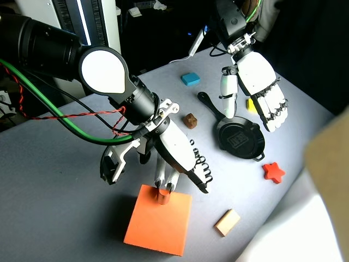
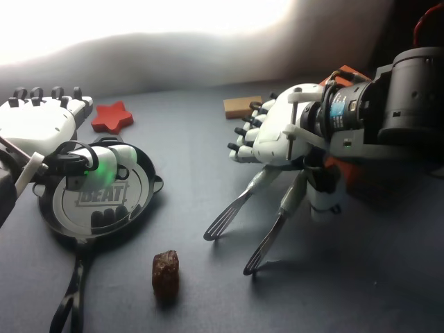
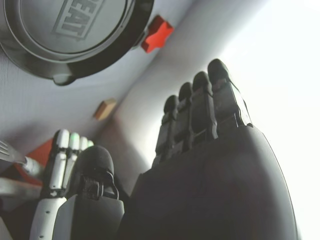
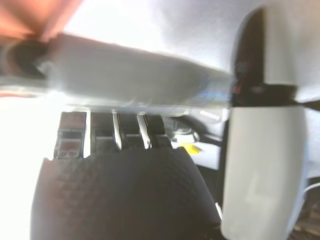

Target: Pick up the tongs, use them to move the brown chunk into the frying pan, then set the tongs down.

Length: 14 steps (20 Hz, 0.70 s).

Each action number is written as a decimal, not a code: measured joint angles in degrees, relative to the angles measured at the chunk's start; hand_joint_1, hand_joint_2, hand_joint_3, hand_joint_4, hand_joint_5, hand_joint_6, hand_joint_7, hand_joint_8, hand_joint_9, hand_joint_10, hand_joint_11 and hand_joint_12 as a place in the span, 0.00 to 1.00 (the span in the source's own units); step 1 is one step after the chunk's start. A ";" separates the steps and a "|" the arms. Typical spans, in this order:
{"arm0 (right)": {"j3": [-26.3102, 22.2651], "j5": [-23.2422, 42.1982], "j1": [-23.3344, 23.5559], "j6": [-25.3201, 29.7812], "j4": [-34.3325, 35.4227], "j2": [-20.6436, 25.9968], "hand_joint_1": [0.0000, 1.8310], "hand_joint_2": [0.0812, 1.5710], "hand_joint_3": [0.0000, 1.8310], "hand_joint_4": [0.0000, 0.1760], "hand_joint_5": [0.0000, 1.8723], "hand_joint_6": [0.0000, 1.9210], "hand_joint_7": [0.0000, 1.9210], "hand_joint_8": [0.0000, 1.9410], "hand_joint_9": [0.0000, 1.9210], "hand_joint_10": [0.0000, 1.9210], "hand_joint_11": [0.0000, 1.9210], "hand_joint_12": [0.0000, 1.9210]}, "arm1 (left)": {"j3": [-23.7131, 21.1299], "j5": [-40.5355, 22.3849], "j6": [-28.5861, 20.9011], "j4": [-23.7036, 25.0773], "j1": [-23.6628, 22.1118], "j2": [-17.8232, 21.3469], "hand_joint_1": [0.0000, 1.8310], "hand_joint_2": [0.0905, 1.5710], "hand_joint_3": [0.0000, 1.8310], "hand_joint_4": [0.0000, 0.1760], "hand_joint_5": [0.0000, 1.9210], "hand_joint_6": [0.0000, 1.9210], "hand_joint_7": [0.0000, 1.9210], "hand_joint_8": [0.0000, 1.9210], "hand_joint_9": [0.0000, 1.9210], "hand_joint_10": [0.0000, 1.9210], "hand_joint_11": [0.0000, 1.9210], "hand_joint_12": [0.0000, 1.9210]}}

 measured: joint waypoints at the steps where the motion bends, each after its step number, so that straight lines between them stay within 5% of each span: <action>1: -0.02 -0.07 -0.07 0.11 -0.02 0.04 0.54 0.50 0.00 0.00 0.00 0.00 0.00 0.00 0.00 0.00 0.01 0.01 | 0.00 0.00 0.00 0.00 0.00 0.00 0.00 0.81 0.00 0.00 0.02 0.00 0.03 0.00 0.02 0.00 0.00 0.06; 6: 0.28 0.46 -0.59 0.42 0.44 -0.02 0.53 0.54 0.01 0.00 0.01 0.00 0.01 0.00 0.01 0.00 0.01 0.01 | -0.07 0.00 0.04 -0.04 -0.07 0.00 0.00 0.81 0.00 0.08 0.02 0.00 0.02 0.00 0.02 0.00 0.00 0.05; 8: 0.70 0.90 -0.59 0.35 0.04 -0.02 0.56 0.57 0.00 0.00 0.04 0.01 0.05 0.01 0.05 0.01 0.00 0.12 | -0.07 0.02 0.20 0.59 -0.07 0.00 0.00 0.81 0.00 0.01 0.03 0.00 0.03 0.00 0.02 0.00 0.00 0.05; 11: 0.70 0.94 -0.59 0.33 -0.04 0.02 0.55 0.59 0.00 0.00 0.06 0.01 0.08 0.01 0.07 0.01 0.00 0.22 | -0.50 -0.20 0.22 1.22 -0.04 0.00 0.00 0.80 0.00 0.01 0.03 0.00 0.04 0.00 0.03 0.00 0.00 0.11; 14: 0.70 1.09 -0.59 0.33 -0.04 0.02 0.52 0.63 0.01 0.00 0.10 0.01 0.12 0.01 0.11 0.01 0.00 0.36 | -0.76 0.33 0.24 1.18 0.13 0.00 0.00 0.80 0.00 0.06 0.01 0.00 0.02 0.00 0.02 0.00 0.00 0.04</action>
